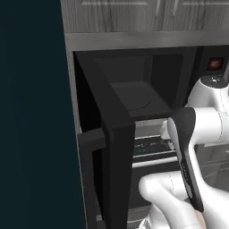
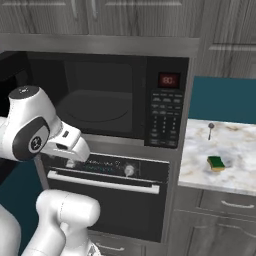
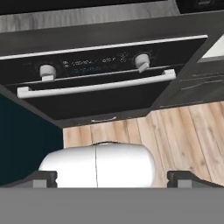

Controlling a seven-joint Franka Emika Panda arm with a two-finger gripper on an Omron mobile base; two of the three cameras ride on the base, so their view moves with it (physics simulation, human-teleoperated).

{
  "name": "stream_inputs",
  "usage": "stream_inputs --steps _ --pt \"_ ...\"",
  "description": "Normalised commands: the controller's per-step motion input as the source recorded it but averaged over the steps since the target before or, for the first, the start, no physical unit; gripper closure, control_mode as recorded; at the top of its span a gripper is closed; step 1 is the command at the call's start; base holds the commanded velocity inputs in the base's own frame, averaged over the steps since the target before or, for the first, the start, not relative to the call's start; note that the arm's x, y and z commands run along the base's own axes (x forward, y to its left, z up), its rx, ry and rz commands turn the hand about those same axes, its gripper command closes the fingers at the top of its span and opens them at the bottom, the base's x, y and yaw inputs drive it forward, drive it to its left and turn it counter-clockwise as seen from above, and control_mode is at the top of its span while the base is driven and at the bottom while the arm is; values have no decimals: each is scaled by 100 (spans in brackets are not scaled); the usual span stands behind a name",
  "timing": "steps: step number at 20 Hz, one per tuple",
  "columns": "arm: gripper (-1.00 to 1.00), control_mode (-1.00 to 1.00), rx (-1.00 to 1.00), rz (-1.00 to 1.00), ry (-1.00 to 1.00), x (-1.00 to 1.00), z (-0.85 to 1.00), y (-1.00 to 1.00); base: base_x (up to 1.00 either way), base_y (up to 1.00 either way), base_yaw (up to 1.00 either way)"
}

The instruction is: Place the sponge inside the microwave to prepare for sanitizing.

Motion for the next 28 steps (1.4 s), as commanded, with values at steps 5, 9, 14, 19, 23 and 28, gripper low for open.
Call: stream_inputs --steps 5,9,14,19,23,28 --pt "-100 100 0 0 0 0 0 0 0 -63 0" --pt "-100 100 0 0 0 0 0 0 1 -67 0" --pt "-100 100 0 0 0 0 0 0 12 -63 1" --pt "-100 100 0 0 0 0 0 0 29 -57 8" --pt "-100 100 0 0 0 0 0 0 40 -49 16" --pt "-100 100 0 0 0 0 0 0 32 -41 15"
